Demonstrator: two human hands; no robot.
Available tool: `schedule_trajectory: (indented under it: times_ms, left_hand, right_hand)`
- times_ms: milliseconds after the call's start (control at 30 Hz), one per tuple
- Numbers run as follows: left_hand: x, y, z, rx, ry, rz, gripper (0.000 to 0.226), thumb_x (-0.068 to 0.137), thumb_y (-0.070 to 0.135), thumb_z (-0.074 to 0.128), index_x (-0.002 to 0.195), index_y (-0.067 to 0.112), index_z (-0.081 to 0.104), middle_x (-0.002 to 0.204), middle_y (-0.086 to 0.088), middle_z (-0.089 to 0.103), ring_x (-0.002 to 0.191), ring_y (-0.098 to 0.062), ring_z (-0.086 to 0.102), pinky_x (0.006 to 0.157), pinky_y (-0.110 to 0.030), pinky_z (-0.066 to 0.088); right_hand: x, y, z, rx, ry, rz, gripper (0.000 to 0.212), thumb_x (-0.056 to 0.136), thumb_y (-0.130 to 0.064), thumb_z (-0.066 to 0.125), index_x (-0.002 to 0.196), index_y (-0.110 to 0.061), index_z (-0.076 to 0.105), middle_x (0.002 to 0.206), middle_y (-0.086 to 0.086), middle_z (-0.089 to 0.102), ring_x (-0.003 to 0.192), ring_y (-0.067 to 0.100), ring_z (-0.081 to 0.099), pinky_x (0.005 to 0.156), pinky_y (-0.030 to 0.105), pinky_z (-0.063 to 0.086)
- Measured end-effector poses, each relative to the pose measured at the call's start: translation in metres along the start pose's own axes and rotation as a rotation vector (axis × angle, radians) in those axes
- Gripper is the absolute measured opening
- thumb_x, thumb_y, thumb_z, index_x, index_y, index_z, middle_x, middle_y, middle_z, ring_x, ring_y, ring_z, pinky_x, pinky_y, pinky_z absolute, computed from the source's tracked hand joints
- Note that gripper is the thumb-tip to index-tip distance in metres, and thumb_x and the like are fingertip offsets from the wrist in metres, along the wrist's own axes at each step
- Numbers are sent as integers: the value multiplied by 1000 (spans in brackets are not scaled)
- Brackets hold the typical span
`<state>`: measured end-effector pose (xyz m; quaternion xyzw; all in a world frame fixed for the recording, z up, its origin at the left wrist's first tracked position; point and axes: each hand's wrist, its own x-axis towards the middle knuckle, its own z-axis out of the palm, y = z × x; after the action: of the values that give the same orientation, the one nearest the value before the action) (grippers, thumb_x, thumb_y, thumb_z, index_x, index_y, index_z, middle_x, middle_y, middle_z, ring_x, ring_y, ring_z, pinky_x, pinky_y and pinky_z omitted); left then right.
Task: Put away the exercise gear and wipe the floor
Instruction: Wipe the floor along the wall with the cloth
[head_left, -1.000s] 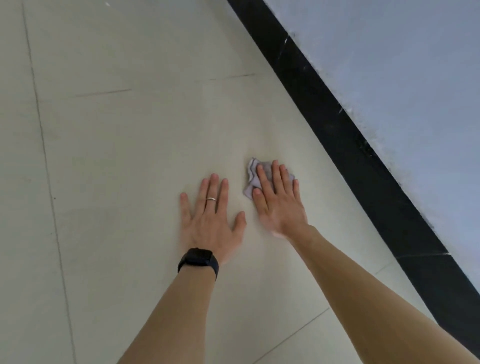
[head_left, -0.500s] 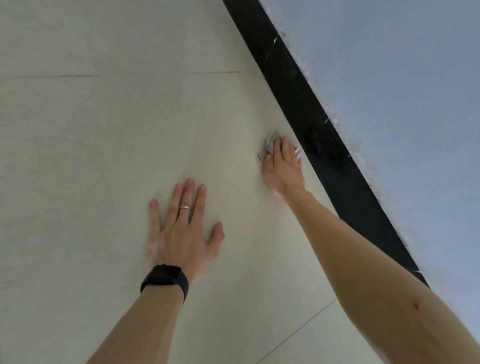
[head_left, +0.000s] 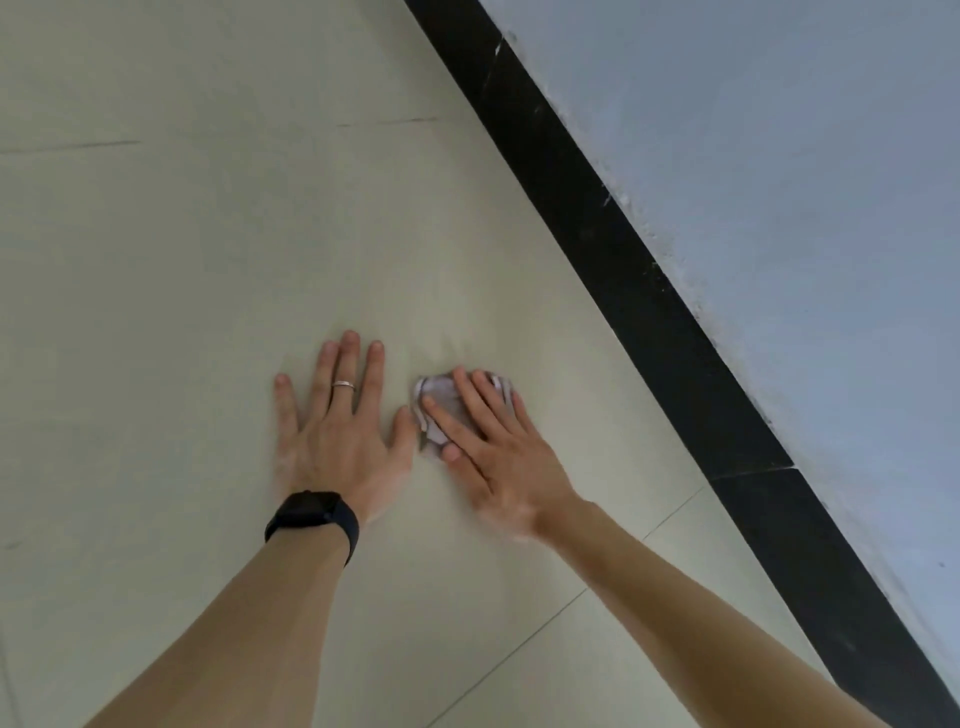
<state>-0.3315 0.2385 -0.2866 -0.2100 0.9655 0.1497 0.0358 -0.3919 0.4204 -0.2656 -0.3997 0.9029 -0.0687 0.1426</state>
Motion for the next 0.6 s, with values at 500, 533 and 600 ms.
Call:
schedule_trajectory:
  times_ms: [500, 533, 600]
  left_hand:
    - [2, 1, 2, 15, 2, -4, 71, 96, 56, 17, 158, 29, -7, 165, 6, -12, 151, -12, -13, 121, -54, -6]
    - [2, 1, 2, 16, 6, -1, 71, 96, 56, 17, 158, 28, -6, 166, 5, -12, 151, -12, -13, 121, -53, -6]
    - [1, 0, 3, 12, 13, 6, 71, 96, 57, 16, 158, 28, -5, 166, 5, -11, 151, -12, -13, 121, -53, -7]
  right_hand:
    - [-68, 4, 16, -35, -8, 118, 54, 104, -51, 11, 155, -46, -5, 165, -10, -12, 151, 10, -18, 122, 40, -13]
    - [-66, 24, 13, -57, -11, 203, 54, 102, -53, 8, 153, -48, -9, 164, -13, -16, 150, 9, -20, 122, 42, -12]
    - [-64, 67, 2, -24, 24, 540, 55, 101, -53, 5, 152, -48, -14, 164, -14, -18, 150, 8, -18, 123, 47, -8]
